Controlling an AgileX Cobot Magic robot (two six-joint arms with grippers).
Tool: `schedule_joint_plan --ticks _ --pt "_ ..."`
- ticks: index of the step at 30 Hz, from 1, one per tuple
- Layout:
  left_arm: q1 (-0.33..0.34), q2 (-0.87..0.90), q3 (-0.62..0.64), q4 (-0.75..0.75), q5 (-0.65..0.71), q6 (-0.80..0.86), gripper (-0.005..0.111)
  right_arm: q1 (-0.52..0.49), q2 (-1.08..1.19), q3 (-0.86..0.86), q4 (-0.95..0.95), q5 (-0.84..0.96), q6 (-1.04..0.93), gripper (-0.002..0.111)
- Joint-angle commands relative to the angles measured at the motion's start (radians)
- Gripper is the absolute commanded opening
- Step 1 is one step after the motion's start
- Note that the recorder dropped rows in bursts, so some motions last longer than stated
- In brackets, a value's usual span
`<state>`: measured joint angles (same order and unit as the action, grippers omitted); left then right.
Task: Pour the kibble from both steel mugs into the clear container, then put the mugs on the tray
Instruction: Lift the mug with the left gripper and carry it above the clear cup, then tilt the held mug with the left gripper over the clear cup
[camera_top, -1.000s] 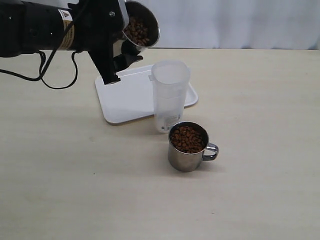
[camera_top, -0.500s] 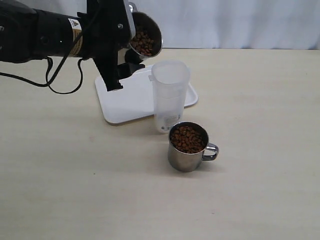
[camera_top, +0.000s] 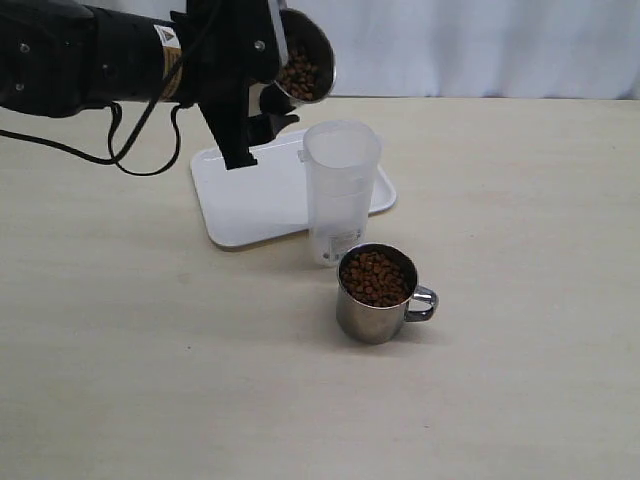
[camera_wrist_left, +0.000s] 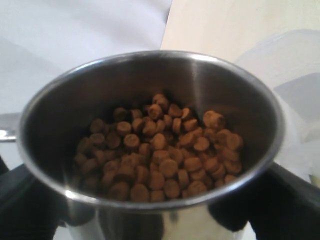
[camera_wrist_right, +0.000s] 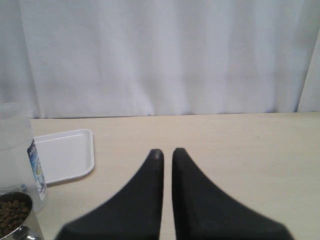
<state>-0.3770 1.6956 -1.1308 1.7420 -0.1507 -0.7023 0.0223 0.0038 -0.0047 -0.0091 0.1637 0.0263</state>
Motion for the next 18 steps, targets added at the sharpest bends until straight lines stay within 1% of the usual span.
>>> schedule_joint_plan --ticks 1,6,14,18 --pt "-0.03 0.018 -0.012 0.002 0.033 0.001 0.0 0.003 -0.004 0.005 -0.005 -0.002 -0.005 0.005" --pt "-0.03 0.032 -0.012 0.002 0.095 0.001 0.0 0.003 -0.004 0.005 -0.005 -0.002 -0.005 0.005" --pt "-0.03 0.035 -0.012 0.002 0.139 0.051 0.0 0.003 -0.004 0.005 -0.005 -0.002 -0.005 0.005" --pt "-0.032 0.035 -0.012 0.002 0.137 0.075 0.0 0.003 -0.004 0.005 -0.005 -0.002 -0.005 0.005"
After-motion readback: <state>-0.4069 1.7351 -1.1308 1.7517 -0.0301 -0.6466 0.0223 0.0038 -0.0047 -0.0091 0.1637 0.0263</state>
